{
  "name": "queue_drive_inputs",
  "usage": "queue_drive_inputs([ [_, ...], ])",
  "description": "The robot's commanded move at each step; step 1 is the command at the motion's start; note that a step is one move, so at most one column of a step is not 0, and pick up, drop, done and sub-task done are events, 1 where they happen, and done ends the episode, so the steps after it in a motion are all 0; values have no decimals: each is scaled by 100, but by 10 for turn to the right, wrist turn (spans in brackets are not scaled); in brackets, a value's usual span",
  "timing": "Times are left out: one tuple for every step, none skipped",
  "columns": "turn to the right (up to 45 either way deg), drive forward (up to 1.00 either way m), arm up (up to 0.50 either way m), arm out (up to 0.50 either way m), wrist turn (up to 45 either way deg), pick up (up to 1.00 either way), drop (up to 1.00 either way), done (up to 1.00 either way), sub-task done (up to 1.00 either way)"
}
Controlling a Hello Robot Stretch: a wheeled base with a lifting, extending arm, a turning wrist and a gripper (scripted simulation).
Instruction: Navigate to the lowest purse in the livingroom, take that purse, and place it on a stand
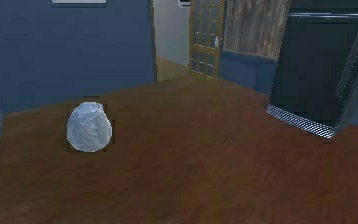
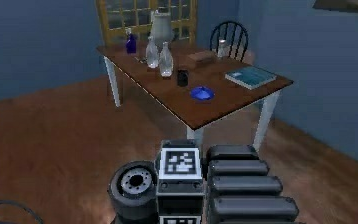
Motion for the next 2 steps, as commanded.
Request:
queue_drive_inputs([
  [-90,0,0,0,0,0,0,0,0],
  [0,35,0,0,0,0,0,0,0],
])
